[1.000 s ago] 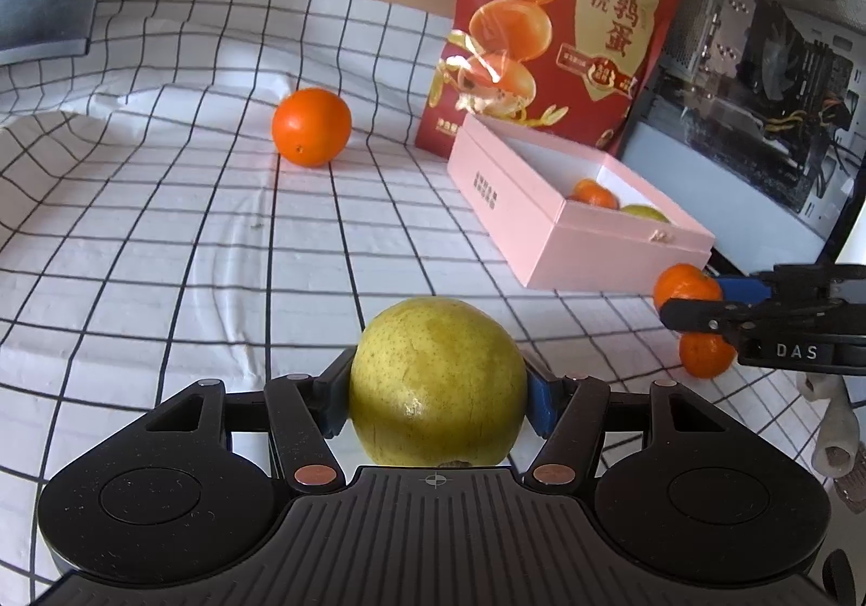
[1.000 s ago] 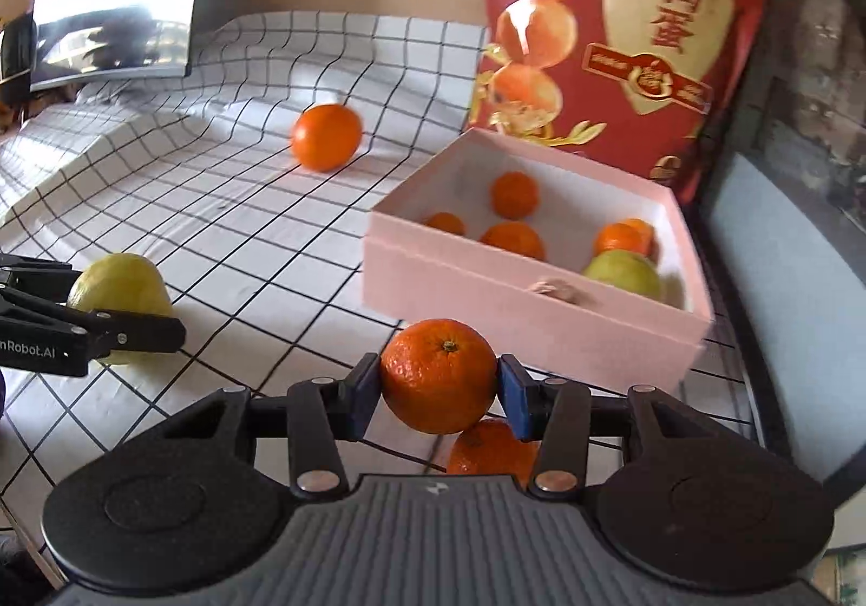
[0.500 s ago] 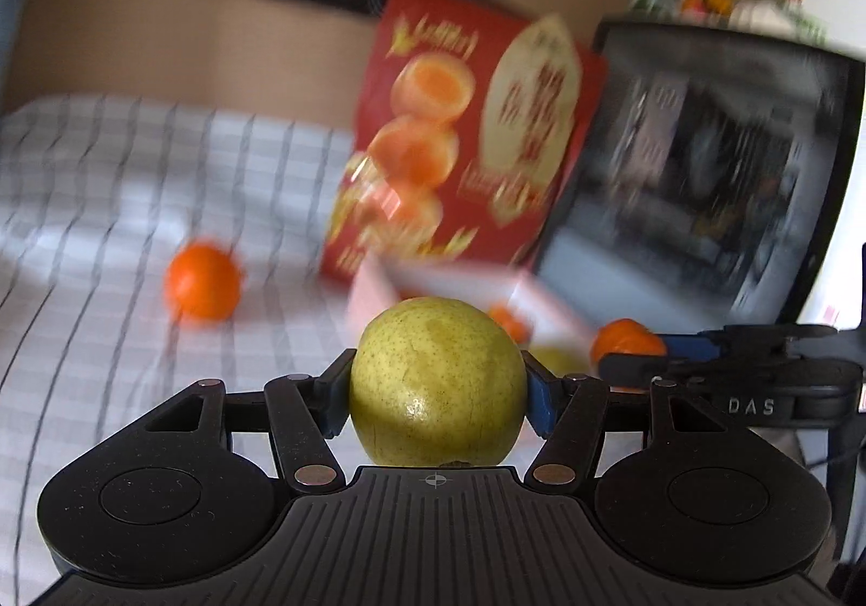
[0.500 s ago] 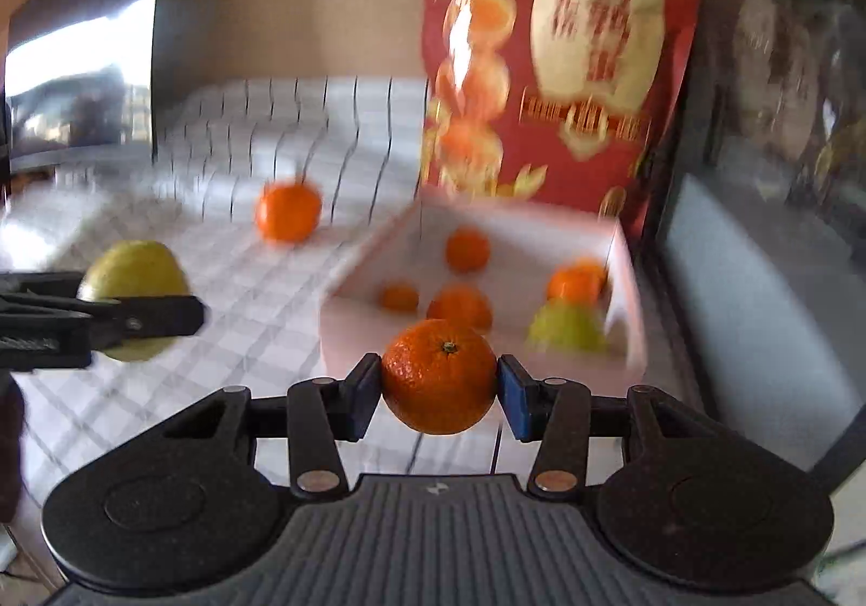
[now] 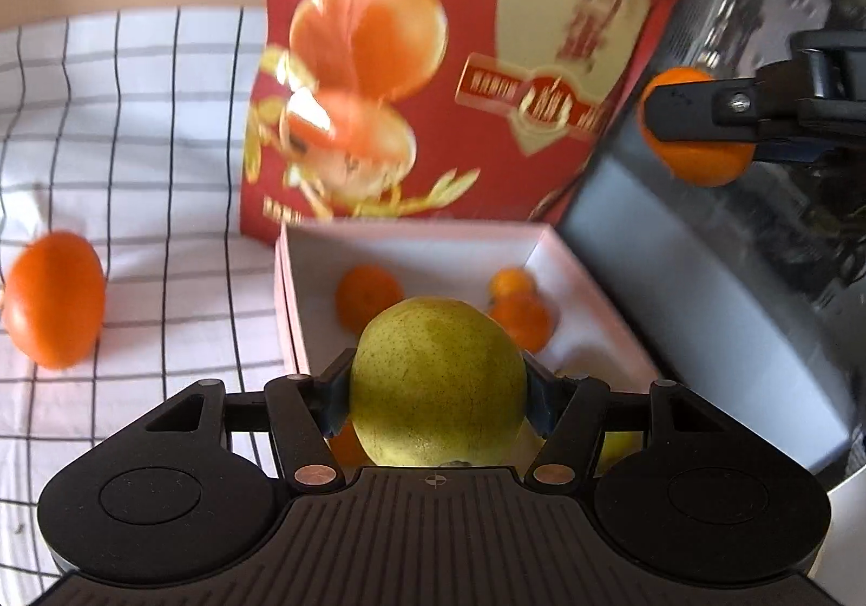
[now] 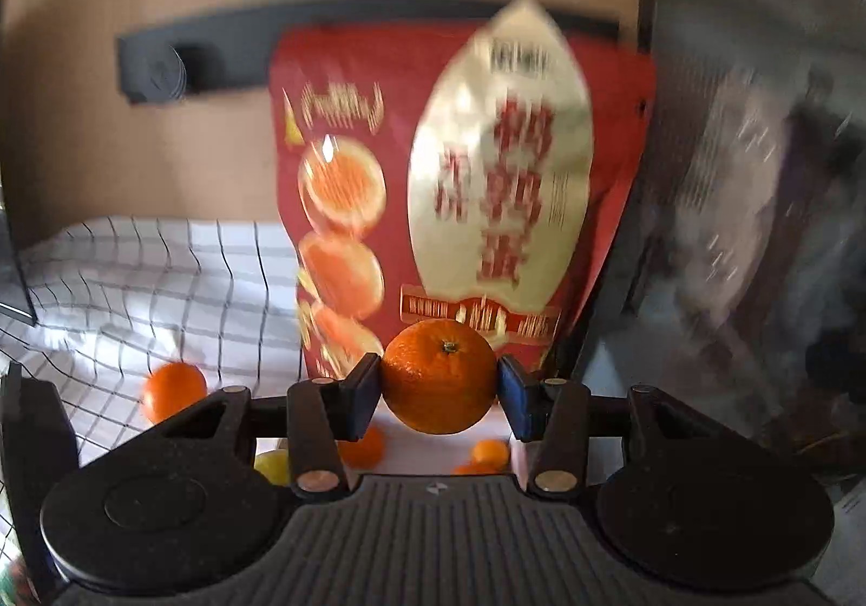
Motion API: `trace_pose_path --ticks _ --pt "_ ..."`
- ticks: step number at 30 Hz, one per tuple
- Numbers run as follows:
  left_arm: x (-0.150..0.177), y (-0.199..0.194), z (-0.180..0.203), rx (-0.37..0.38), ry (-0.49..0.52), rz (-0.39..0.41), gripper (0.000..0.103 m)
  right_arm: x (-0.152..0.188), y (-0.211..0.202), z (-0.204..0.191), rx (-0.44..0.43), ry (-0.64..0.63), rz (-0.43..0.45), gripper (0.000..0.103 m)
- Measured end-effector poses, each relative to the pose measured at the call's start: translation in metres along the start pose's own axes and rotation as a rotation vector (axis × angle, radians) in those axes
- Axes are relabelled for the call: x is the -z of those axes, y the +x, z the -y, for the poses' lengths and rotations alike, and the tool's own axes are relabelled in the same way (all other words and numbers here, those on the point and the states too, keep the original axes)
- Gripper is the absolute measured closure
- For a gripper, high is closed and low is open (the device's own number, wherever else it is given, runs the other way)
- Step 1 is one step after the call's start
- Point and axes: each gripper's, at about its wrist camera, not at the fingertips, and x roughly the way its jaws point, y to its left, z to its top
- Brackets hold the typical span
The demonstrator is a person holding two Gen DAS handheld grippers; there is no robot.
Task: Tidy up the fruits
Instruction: 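Release the pear into the pink box with the left gripper while the right gripper drops its mandarin inside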
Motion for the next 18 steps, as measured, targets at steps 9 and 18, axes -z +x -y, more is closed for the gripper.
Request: trace_pose_path --ticks 9,18 --pt "0.011 -0.01 0.014 -0.138 0.253 0.077 0.039 0.026 0.042 0.001 0.004 0.038 -0.131 0.057" --pt "0.012 -0.061 -0.022 0.042 0.136 0.208 0.039 0.032 0.042 0.01 -0.012 0.065 -0.148 0.057"
